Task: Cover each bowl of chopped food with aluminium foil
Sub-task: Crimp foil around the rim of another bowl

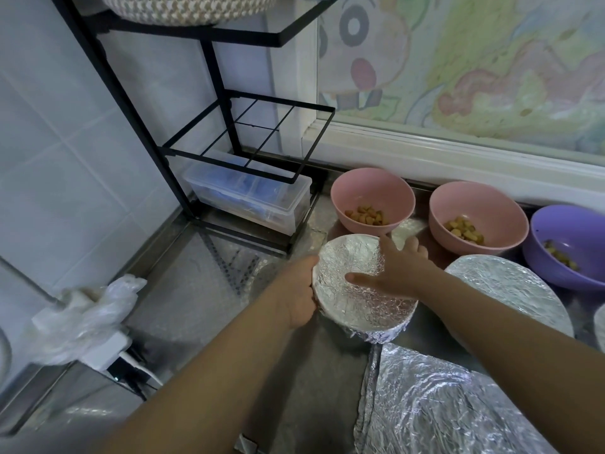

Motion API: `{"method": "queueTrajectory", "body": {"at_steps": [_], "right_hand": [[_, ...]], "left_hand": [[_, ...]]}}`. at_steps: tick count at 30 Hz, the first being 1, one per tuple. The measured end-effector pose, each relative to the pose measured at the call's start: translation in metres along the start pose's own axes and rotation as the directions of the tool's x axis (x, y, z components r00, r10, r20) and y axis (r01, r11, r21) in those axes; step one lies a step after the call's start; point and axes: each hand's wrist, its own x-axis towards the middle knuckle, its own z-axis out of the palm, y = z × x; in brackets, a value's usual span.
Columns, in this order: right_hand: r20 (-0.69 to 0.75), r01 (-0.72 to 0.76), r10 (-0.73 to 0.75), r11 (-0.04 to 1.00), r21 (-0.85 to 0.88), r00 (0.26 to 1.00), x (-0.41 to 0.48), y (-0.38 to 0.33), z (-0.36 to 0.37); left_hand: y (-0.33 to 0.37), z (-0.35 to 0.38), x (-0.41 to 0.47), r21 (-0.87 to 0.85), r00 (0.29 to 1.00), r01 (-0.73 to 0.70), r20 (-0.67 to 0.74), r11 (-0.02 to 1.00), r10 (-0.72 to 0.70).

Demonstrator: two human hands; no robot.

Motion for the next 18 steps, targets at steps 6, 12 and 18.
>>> {"method": "queueTrajectory", "body": {"at_steps": [6, 12, 18], "right_hand": [[-0.188, 0.010, 0.055, 0.944, 0.329, 0.981, 0.010, 0.008, 0.013], [-0.276, 0.043, 0.110, 0.868, 0.494, 0.955, 0.012, 0.011, 0.020], [-0.259, 0.046, 0.121, 0.830, 0.557, 0.958, 0.015, 0.012, 0.018]], "left_hand": [[-0.039, 0.008, 0.027, 0.278, 0.908, -0.228, -0.285, 0.933, 0.307], [-0.046, 0.017, 0.026, 0.210, 0.863, -0.357, -0.299, 0.910, 0.408], [-0.047, 0.021, 0.033, 0.122, 0.847, -0.364, -0.370, 0.923, 0.383]]}}
